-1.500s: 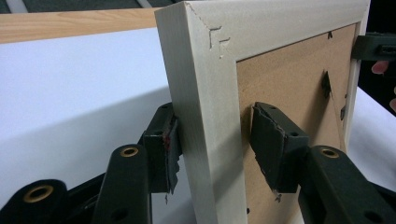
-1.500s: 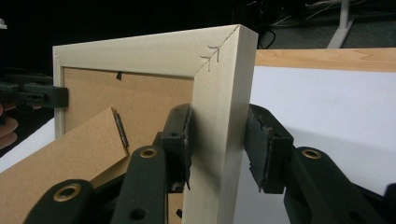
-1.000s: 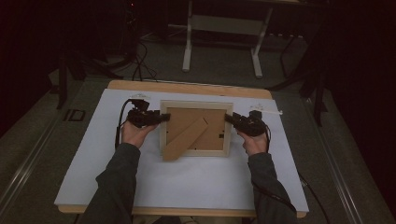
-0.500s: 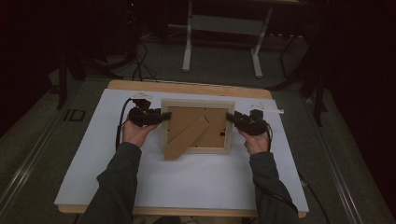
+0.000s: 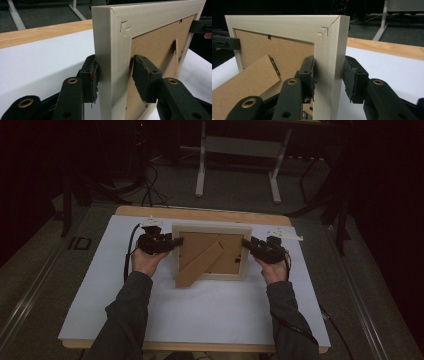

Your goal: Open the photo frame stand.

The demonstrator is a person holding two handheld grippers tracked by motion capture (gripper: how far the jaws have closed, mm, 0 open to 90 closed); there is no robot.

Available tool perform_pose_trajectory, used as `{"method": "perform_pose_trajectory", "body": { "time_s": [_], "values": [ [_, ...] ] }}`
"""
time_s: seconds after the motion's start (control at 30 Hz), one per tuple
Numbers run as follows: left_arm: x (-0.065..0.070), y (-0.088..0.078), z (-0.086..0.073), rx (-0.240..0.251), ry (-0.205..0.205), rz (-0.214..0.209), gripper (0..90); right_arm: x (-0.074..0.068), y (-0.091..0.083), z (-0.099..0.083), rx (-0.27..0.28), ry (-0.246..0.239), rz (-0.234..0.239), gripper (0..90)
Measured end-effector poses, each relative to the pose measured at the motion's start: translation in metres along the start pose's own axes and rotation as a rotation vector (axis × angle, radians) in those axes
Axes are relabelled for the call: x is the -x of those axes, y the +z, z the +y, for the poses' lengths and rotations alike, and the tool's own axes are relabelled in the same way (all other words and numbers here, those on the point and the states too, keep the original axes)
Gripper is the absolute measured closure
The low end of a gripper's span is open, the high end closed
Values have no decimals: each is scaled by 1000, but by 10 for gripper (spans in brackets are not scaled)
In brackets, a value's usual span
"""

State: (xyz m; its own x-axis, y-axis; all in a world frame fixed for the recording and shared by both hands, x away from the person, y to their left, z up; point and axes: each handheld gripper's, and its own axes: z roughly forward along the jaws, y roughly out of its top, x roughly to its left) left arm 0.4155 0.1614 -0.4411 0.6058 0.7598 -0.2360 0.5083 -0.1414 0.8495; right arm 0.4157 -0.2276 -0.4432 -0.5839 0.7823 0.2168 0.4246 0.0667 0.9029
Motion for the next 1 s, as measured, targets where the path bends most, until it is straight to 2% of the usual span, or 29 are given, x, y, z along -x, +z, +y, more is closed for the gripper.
{"method": "perform_pose_trajectory", "body": {
  "time_s": [0.2,0.4,0.63,0.77,1.0],
  "values": [
    [2,2,4,30,17,30,555,-1,1,5,10,-14,-8,628],
    [2,6,8,46,33,39,555,2,2,7,21,-15,-17,628],
    [-1,13,6,64,34,42,554,5,5,9,42,-55,-42,627],
    [0,14,6,83,52,56,554,7,7,9,50,-61,-41,627],
    [0,16,5,85,67,65,553,9,9,5,57,-66,-44,625]
  ]
}}
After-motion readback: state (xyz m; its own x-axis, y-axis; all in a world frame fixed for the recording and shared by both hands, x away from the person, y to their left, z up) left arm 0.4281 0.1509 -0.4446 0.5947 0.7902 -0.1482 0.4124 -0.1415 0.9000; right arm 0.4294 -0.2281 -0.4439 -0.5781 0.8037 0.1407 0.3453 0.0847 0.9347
